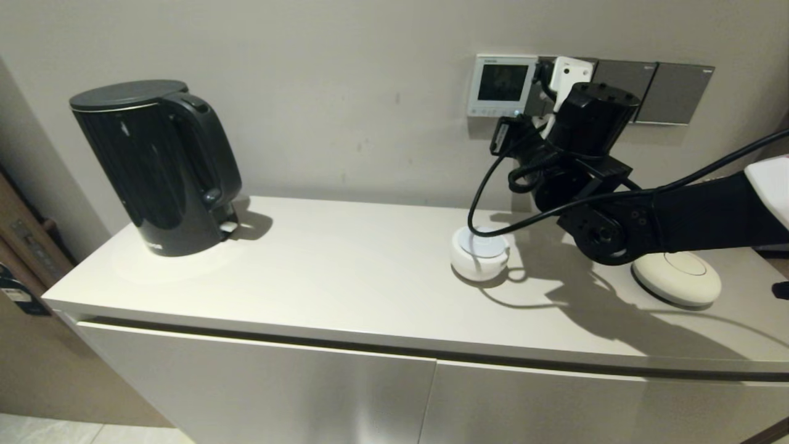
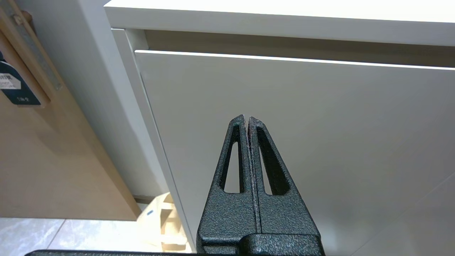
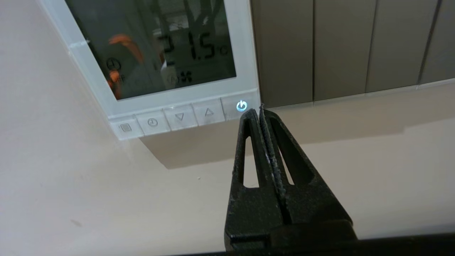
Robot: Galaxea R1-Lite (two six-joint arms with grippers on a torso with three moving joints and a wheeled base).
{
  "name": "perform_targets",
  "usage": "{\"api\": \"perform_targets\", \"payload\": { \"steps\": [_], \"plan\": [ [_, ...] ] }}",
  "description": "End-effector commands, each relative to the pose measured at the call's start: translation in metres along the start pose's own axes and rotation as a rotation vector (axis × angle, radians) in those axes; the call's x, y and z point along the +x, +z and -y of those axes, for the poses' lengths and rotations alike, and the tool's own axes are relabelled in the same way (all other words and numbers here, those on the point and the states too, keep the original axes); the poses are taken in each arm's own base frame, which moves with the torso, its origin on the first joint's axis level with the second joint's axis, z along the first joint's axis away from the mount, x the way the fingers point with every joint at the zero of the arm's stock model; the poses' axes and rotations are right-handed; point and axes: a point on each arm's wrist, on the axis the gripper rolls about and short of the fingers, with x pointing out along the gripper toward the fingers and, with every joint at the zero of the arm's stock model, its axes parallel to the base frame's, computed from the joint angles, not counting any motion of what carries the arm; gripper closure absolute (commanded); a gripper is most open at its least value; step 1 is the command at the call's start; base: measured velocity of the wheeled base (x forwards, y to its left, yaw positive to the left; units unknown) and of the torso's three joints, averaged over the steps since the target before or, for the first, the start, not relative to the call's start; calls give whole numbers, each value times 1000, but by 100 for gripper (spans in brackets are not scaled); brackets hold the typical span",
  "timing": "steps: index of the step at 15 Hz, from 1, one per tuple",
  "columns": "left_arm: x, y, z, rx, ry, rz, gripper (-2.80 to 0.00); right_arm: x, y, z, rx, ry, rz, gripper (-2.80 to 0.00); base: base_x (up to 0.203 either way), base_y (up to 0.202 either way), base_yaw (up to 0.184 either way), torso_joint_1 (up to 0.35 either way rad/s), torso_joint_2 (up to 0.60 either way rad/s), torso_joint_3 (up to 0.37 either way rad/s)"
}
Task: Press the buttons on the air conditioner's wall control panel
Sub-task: Turn off the central air conditioner
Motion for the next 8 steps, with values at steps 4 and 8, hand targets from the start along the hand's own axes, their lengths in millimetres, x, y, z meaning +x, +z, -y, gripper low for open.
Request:
{"api": "perform_targets", "payload": {
  "steps": [4, 8],
  "plan": [
    [0, 0, 0, 0, -1, 0, 0, 4, -7, -4, -1, -1, -2, 0, 0, 0, 0, 0, 0, 0],
    [0, 0, 0, 0, 0, -1, 0, 7, -5, -4, 11, -3, 18, 0, 0, 0, 0, 0, 0, 0]
  ]
}}
